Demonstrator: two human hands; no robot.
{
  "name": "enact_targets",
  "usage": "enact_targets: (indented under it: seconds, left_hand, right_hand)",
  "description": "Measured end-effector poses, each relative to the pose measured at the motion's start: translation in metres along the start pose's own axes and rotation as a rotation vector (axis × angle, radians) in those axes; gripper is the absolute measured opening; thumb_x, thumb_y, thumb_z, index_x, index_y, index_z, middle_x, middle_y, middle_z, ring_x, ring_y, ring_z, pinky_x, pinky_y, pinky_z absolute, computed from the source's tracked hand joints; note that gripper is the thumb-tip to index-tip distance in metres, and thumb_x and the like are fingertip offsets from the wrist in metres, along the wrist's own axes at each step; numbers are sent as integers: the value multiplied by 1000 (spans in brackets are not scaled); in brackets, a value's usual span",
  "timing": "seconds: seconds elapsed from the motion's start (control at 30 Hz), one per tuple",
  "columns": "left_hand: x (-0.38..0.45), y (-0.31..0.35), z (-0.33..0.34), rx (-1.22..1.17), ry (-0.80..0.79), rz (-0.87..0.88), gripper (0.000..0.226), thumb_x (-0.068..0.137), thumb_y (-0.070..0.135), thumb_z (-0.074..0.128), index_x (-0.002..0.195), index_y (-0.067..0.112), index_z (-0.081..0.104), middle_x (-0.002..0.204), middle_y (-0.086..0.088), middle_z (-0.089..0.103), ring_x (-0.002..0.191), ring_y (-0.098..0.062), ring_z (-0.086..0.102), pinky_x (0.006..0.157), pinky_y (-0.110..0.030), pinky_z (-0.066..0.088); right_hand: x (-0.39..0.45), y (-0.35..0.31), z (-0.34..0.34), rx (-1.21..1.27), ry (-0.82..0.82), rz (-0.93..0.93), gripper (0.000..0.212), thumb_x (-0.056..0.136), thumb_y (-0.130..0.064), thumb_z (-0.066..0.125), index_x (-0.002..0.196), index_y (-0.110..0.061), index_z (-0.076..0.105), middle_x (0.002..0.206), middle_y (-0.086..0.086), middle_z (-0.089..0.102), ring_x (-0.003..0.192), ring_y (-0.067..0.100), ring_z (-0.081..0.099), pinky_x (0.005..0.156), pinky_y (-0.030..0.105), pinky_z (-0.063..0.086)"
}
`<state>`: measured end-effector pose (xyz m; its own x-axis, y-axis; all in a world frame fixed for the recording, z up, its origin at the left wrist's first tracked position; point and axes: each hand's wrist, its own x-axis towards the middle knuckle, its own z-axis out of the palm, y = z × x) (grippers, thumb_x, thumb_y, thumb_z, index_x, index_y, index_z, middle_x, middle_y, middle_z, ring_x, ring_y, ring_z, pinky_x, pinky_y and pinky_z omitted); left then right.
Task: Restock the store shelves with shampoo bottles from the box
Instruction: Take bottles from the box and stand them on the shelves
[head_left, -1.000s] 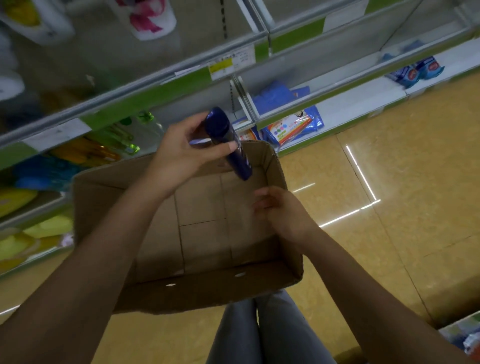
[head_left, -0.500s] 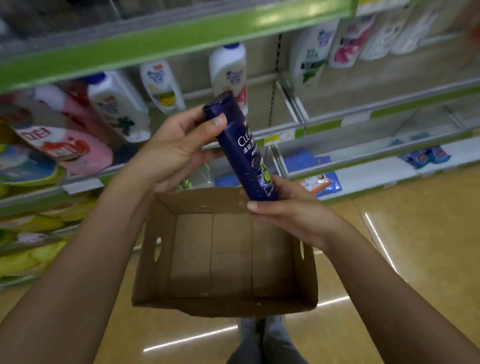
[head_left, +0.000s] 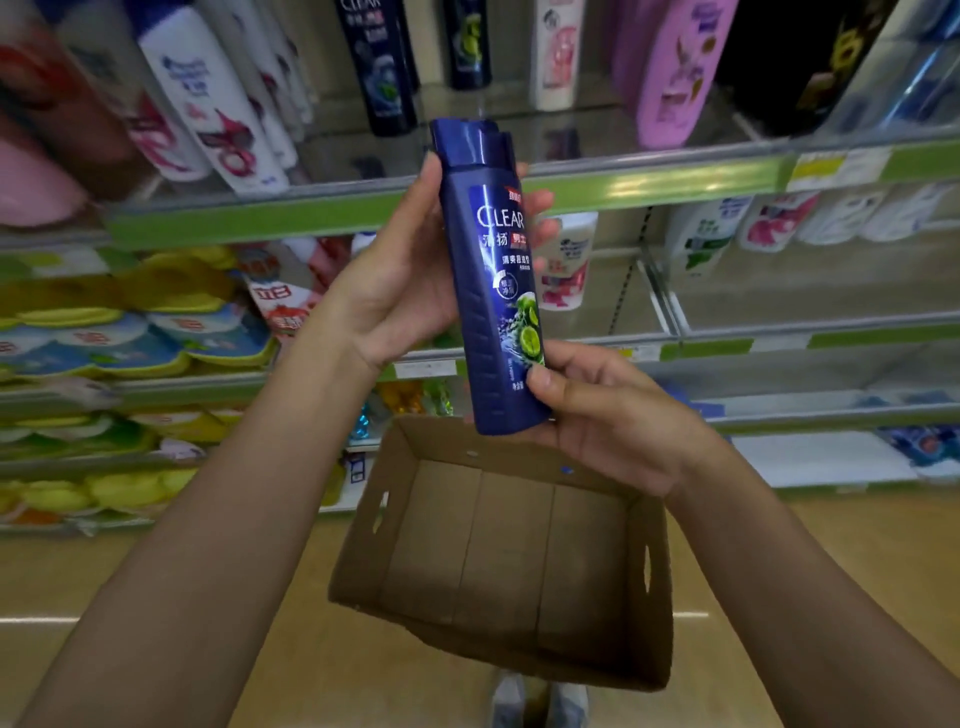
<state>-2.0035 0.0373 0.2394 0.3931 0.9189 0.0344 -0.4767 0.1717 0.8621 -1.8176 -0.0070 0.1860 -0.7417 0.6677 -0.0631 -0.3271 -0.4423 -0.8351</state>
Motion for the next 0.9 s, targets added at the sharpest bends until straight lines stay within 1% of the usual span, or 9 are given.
enact_targets:
  seconds: [0.07, 0.17, 0.23, 0.3, 0.4, 0.53, 0.67, 0.8, 0.9]
  left_hand:
    - [-3, 4, 2, 14, 19, 37, 72, 69, 51, 67, 124, 6, 52, 112, -10, 68, 102, -22, 66, 102, -42, 44]
    - [-9, 12, 8, 87, 131, 89, 70, 69, 51, 69, 119, 5, 56, 103, -10, 69, 93, -23, 67, 95, -42, 50]
    - [-14, 16, 11, 180, 271, 122, 54, 77, 48, 68, 110, 7, 62, 98, -9, 70, 89, -24, 67, 88, -43, 53]
    - [-17, 19, 18, 328, 404, 169, 33, 82, 41, 65, 99, 13, 65, 91, -5, 69, 86, -22, 65, 85, -42, 54]
    - [-20, 21, 32, 514, 522, 253, 20, 81, 35, 70, 91, 18, 65, 79, 5, 66, 73, -7, 62, 70, -26, 54]
    - [-20, 25, 45, 606, 548, 314, 22, 83, 37, 68, 93, 18, 65, 83, 6, 67, 79, -7, 64, 75, -27, 54]
    - [-25, 27, 46, 553, 361, 199, 21, 90, 33, 57, 101, 17, 64, 82, 9, 70, 75, -5, 66, 67, -21, 50]
    - [-30, 26, 51, 564, 422, 274, 16, 88, 25, 63, 101, 16, 64, 84, 5, 73, 79, -7, 68, 69, -20, 51]
    - [-32, 24, 53, 672, 546, 331, 28, 80, 31, 73, 102, 19, 60, 96, 3, 71, 88, -9, 68, 77, -27, 55]
  right_hand:
    - [2, -1, 6, 14, -39, 19, 61, 80, -24, 72, 130, 5, 52, 123, 24, 61, 116, 41, 56, 95, 41, 53]
    - [3, -3, 15, -75, -18, 6, 54, 88, -17, 63, 136, 3, 48, 132, 24, 57, 118, 35, 56, 95, 37, 52]
    - [1, -7, 22, -182, 15, -8, 50, 89, -14, 57, 136, -4, 49, 131, 17, 60, 118, 29, 59, 97, 35, 51]
    - [1, -11, 28, -373, 89, -1, 53, 83, -21, 69, 133, -15, 52, 126, 6, 65, 116, 23, 62, 101, 37, 49]
    - [3, -15, 37, -575, 220, 3, 53, 76, -27, 77, 125, -21, 55, 114, 2, 70, 104, 16, 68, 95, 38, 55]
    - [3, -15, 47, -356, 207, -38, 37, 84, -6, 69, 119, -8, 56, 107, 15, 71, 95, 25, 70, 85, 34, 58]
    - [-1, -15, 48, -198, 124, -67, 40, 79, -10, 65, 118, -5, 57, 102, 13, 72, 92, 24, 70, 85, 35, 58]
    - [-4, -14, 45, -289, 158, -43, 45, 75, -16, 70, 119, -9, 59, 110, 12, 72, 101, 26, 70, 92, 37, 55]
    - [-5, -12, 42, -434, 244, -45, 55, 71, -20, 76, 123, -16, 59, 114, 2, 72, 104, 16, 69, 94, 33, 54]
